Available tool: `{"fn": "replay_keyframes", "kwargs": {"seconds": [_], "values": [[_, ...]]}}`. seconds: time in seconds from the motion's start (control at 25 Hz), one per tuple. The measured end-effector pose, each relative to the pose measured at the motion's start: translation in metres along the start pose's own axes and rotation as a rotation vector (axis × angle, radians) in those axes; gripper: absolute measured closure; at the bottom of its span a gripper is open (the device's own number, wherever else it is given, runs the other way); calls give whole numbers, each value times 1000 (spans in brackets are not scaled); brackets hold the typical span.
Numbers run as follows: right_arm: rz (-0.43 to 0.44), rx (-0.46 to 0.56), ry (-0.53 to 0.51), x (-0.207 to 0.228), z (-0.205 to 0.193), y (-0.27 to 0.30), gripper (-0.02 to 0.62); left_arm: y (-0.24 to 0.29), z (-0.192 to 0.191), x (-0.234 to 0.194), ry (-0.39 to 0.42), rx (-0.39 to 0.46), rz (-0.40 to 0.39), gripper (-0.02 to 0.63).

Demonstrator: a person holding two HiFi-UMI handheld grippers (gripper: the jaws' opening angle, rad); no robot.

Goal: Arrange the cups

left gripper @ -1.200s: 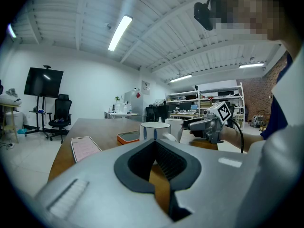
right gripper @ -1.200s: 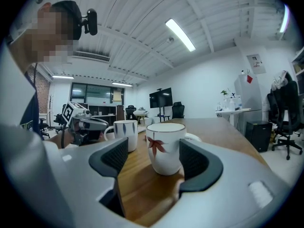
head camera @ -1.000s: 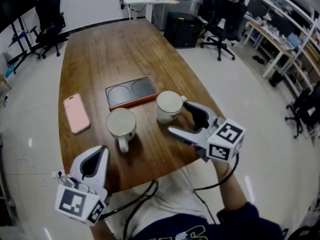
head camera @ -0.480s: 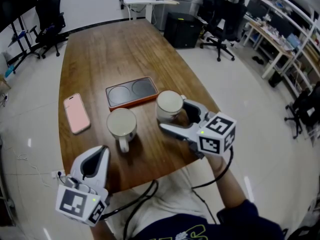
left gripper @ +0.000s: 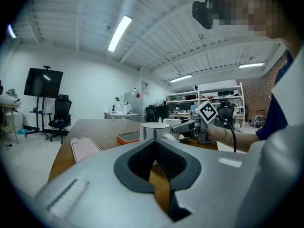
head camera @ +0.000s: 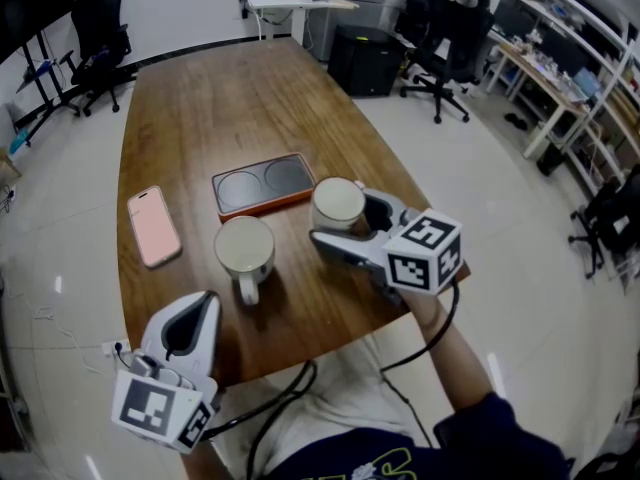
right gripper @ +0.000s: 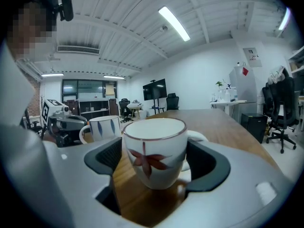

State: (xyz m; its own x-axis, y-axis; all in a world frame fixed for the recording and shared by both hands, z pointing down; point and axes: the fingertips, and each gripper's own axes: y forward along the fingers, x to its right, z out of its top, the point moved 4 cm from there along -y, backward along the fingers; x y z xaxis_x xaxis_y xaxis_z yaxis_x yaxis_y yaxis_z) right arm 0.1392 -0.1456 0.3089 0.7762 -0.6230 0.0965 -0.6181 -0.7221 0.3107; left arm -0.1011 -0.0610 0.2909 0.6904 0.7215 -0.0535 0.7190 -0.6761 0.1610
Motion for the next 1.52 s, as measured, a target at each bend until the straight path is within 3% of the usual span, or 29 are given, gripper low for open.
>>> {"fn": "replay_keyframes", "kwargs": {"seconds": [0.32,0.6,0.76,0.92,1.04,1.32,1.52], "values": [[34,-11,-8,4,1,9,216,0,0,0,5,4,-1,603],[56,92,-43,1,9,-2,216,0,1,1,9,4,-2,603],[90,77,-24,2,9,4,216,0,0,3,11,3,-3,603],[144,108,26,6,30,13,216,1,2,2,5,4,1,603],[156,141,4,7,56,20,216,2,3,2,-11,6,1,603],[218,115,-114,-14,108,83,216,2,2,3,-19,10,3,603],[254,43,-98,-33,99,132,216,2,4,6,-20,10,-1,603]]}}
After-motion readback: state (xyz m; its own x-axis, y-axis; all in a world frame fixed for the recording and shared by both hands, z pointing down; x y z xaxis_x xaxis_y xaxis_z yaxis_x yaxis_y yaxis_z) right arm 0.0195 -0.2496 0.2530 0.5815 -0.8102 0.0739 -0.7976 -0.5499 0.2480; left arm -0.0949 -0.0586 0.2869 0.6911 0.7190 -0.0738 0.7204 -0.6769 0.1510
